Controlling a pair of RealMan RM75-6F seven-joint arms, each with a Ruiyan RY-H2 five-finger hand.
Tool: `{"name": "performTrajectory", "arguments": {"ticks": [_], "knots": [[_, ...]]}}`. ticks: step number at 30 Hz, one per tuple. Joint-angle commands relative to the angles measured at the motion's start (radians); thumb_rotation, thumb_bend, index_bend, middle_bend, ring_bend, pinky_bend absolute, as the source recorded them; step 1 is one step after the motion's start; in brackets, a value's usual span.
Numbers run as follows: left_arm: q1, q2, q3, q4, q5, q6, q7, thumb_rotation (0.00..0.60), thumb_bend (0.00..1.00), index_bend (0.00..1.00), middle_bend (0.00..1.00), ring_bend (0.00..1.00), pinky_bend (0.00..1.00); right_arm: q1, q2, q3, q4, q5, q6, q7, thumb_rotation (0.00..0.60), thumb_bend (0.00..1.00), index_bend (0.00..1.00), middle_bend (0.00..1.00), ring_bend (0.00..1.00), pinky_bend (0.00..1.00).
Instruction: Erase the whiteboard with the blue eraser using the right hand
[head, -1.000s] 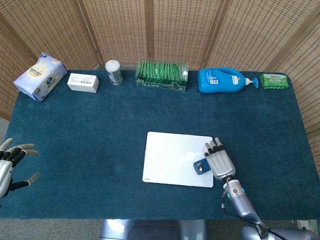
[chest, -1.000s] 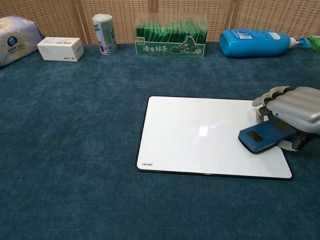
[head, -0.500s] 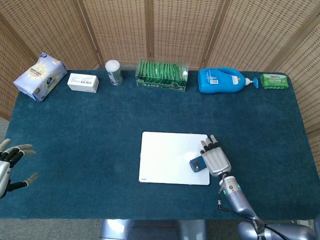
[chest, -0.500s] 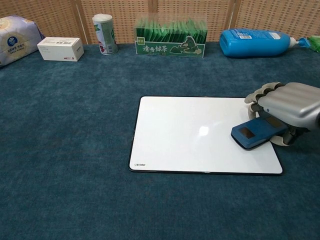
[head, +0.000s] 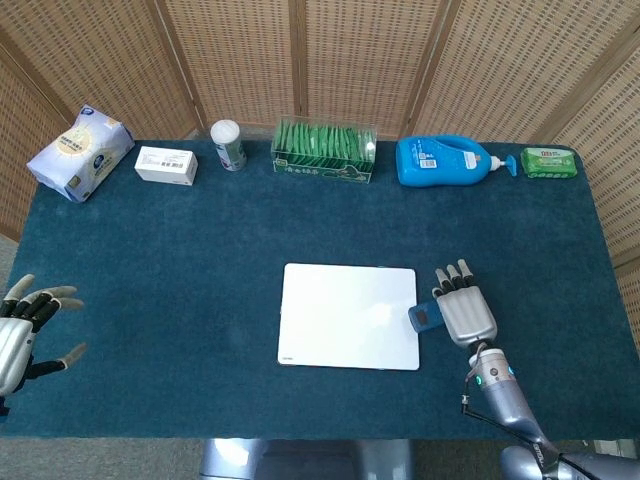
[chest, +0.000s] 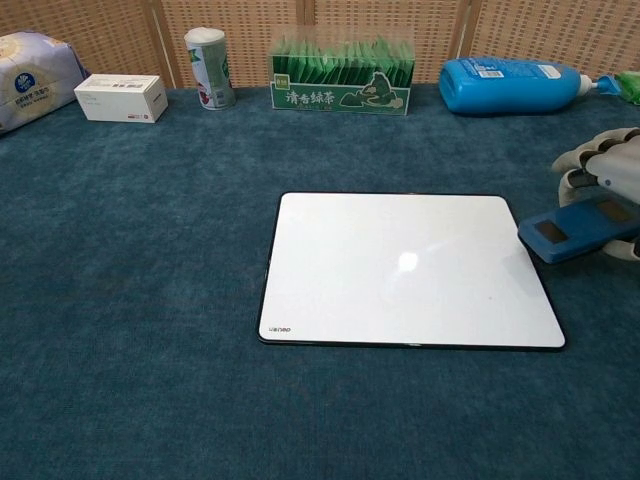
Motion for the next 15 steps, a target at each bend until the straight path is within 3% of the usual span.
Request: {"name": "performTrajectory", "arguments": {"ticks": [1, 15], "knots": [[-0.004, -0.002, 0.001, -0.005, 0.004, -0.004, 0.007, 0.600, 0.26, 0.36, 0.28, 0.26, 0.07, -0.015, 0.018, -0.008, -0.005, -0.007, 0.011, 0.022, 0.600, 0.41, 0.71, 0.13, 0.00, 0.00], [-0.010, 0.000, 0.003, -0.041, 0.009, -0.013, 0.042, 0.600, 0.26, 0.36, 0.28, 0.26, 0.07, -0.065, 0.076, -0.020, 0.020, -0.038, 0.018, 0.125, 0.600, 0.41, 0.67, 0.13, 0.00, 0.00]]}}
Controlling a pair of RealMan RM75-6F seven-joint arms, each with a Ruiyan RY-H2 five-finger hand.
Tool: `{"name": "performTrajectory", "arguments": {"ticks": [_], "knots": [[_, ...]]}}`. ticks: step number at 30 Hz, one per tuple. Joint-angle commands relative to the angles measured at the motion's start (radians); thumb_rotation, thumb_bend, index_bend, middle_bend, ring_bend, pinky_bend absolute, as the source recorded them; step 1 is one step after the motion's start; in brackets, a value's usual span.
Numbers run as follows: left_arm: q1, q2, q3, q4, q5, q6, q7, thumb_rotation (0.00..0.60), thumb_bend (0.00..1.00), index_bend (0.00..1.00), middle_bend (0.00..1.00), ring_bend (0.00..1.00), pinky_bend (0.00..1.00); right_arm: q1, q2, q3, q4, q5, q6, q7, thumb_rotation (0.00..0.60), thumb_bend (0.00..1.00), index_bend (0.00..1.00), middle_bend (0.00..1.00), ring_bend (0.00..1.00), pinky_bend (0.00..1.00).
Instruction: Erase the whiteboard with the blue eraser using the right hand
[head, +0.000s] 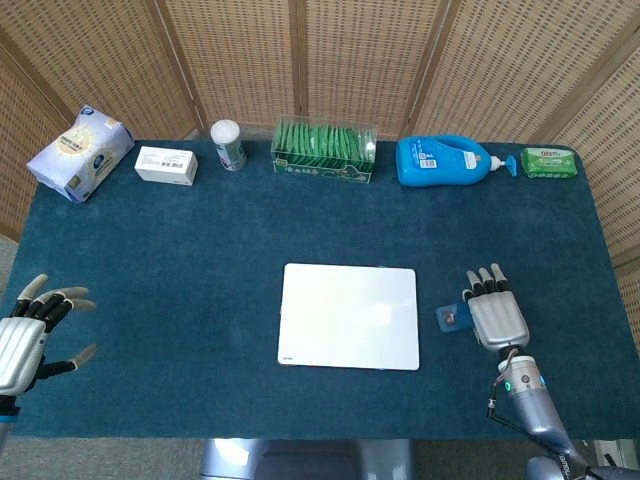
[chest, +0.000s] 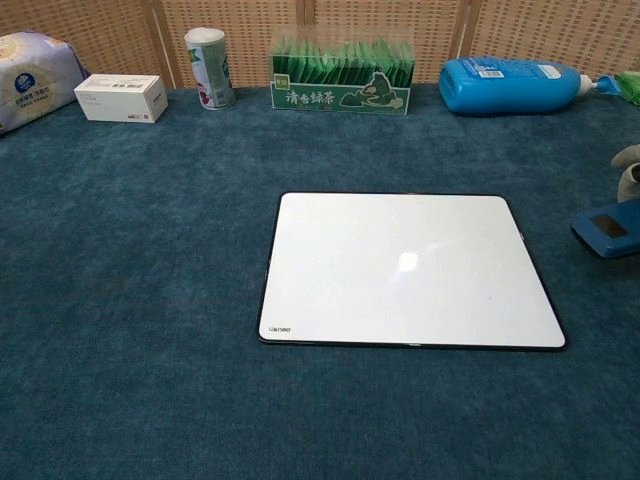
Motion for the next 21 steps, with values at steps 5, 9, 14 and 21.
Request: {"name": "performTrajectory", "arguments": {"ticks": [5, 9, 14, 21], "knots": [[0.003, 0.008, 0.001, -0.009, -0.003, 0.003, 0.009, 0.600, 0.26, 0.36, 0.28, 0.26, 0.07, -0.010, 0.007, 0.003, 0.015, -0.004, -0.009, 0.030, 0.600, 0.41, 0.67, 0.13, 0.00, 0.00], [0.002, 0.010, 0.001, -0.016, -0.003, 0.001, 0.014, 0.600, 0.26, 0.36, 0.28, 0.26, 0.07, -0.016, 0.008, 0.002, 0.026, -0.006, -0.013, 0.044, 0.600, 0.41, 0.66, 0.13, 0.00, 0.00], [0.001, 0.008, 0.002, -0.021, -0.002, -0.002, 0.021, 0.600, 0.26, 0.36, 0.28, 0.26, 0.07, -0.021, 0.012, 0.003, 0.034, -0.013, -0.014, 0.051, 0.600, 0.41, 0.64, 0.12, 0.00, 0.00], [-0.003, 0.008, -0.001, -0.031, -0.007, -0.007, 0.036, 0.600, 0.26, 0.36, 0.28, 0.26, 0.07, -0.034, 0.025, -0.008, 0.052, -0.005, -0.031, 0.059, 0.586, 0.41, 0.26, 0.04, 0.00, 0.00]]}}
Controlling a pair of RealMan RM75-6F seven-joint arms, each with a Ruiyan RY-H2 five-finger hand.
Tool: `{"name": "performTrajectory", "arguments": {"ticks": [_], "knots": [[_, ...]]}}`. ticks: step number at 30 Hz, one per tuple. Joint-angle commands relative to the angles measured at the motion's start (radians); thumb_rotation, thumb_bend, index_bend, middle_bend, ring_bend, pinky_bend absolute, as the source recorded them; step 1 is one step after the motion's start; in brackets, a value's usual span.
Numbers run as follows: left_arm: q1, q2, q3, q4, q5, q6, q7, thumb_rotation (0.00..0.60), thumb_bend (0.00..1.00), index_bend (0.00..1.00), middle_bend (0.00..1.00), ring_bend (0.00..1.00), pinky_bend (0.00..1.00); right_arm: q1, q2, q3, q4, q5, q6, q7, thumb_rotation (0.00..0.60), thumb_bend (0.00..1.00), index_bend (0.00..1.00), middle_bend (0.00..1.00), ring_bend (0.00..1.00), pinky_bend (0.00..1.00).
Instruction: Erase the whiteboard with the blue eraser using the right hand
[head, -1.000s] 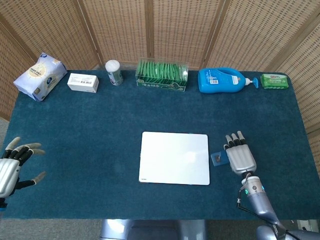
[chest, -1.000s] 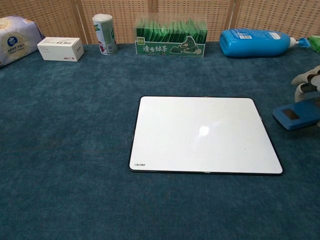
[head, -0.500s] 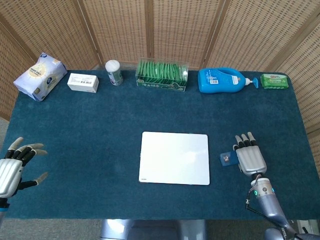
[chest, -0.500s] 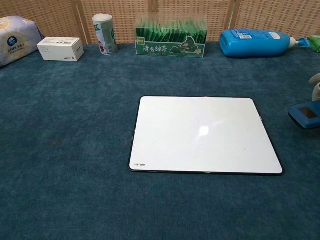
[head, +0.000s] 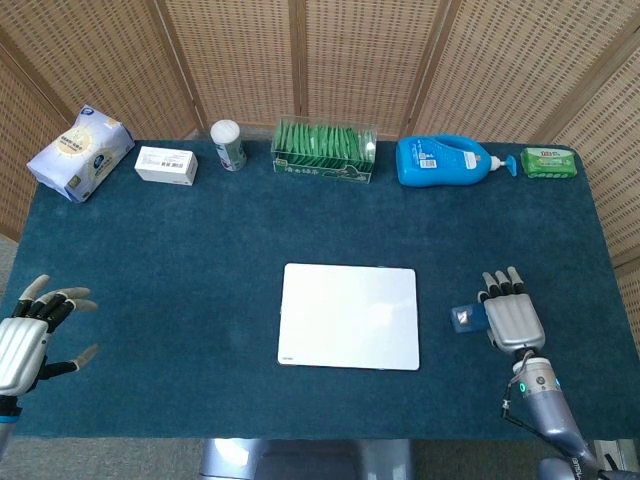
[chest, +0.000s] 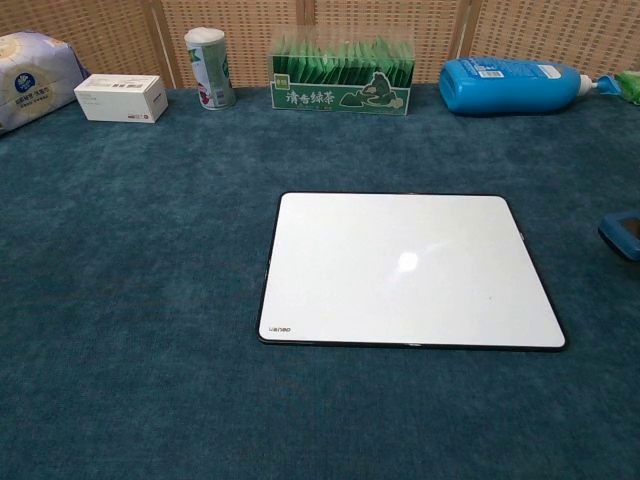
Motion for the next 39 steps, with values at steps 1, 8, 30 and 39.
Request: {"name": "performTrajectory", "arguments": {"ticks": [1, 8, 30, 39], "knots": [[-0.002, 0.001, -0.002, -0.005, -0.001, -0.001, 0.006, 0.600, 0.26, 0.36, 0.28, 0.26, 0.07, -0.003, 0.002, -0.002, 0.004, 0.004, -0.008, 0.005, 0.564, 0.41, 0.19, 0.02, 0.00, 0.00], [-0.009, 0.002, -0.006, -0.022, -0.004, -0.010, 0.026, 0.600, 0.26, 0.36, 0.28, 0.26, 0.07, -0.007, 0.007, 0.010, -0.002, -0.014, -0.011, 0.040, 0.431, 0.36, 0.00, 0.00, 0.00, 0.00], [0.020, -0.025, -0.022, -0.048, -0.076, 0.017, 0.082, 0.600, 0.26, 0.38, 0.30, 0.27, 0.08, -0.089, 0.071, 0.118, -0.092, -0.098, 0.174, 0.251, 0.565, 0.35, 0.12, 0.05, 0.00, 0.00], [0.055, -0.039, -0.040, -0.030, -0.170, 0.043, 0.175, 0.600, 0.26, 0.38, 0.30, 0.27, 0.08, -0.158, 0.063, 0.125, -0.052, -0.086, 0.303, 0.183, 0.599, 0.35, 0.24, 0.09, 0.00, 0.00]]}}
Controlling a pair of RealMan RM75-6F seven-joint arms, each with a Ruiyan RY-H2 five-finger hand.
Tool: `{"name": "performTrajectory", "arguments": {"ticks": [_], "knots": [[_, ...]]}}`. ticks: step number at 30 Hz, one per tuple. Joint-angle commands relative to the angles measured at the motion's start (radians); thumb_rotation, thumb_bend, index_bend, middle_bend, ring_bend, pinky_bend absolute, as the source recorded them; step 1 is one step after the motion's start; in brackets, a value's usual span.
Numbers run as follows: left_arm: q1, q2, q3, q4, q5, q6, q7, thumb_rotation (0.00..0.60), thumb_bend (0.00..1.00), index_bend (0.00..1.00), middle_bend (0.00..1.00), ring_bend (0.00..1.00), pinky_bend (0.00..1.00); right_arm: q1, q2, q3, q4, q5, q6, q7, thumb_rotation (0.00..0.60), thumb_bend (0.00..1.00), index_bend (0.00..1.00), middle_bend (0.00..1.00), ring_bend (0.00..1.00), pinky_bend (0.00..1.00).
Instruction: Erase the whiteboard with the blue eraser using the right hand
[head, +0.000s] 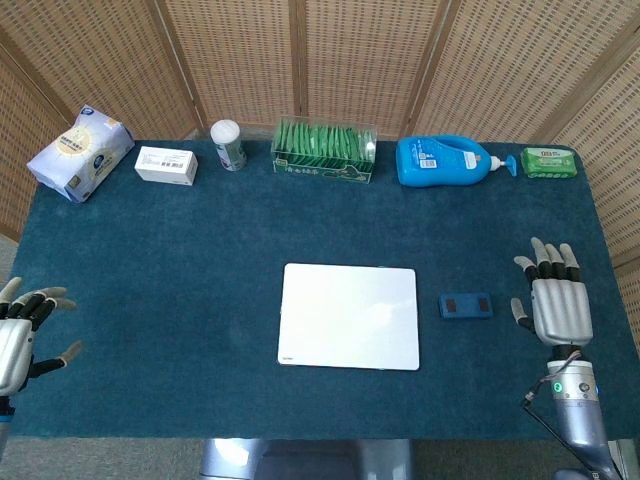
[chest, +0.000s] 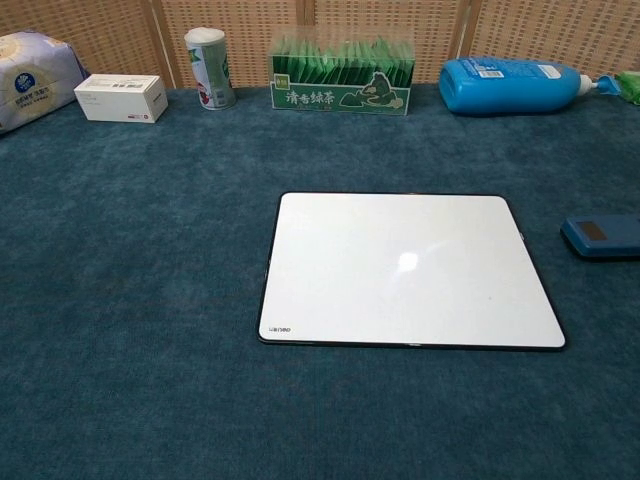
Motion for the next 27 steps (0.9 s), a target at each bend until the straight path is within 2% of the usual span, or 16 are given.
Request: {"name": "performTrajectory", "arguments": {"ticks": [1, 12, 27], "knots": [[0.019, -0.003, -0.010, 0.002, -0.050, 0.010, 0.019, 0.600, 0.26, 0.38, 0.30, 0.27, 0.08, -0.040, -0.010, 0.004, 0.022, 0.011, 0.066, -0.033, 0.600, 0.35, 0.24, 0.09, 0.00, 0.00], [0.035, -0.025, -0.011, 0.011, -0.051, 0.039, 0.101, 0.600, 0.26, 0.38, 0.30, 0.27, 0.08, -0.125, 0.001, -0.016, 0.021, 0.008, 0.110, 0.028, 0.600, 0.35, 0.24, 0.10, 0.00, 0.00], [0.027, -0.024, -0.034, -0.018, -0.044, 0.048, 0.143, 0.600, 0.26, 0.38, 0.30, 0.27, 0.08, -0.140, 0.009, -0.023, 0.019, -0.030, 0.059, 0.067, 0.600, 0.35, 0.24, 0.10, 0.00, 0.00]]}}
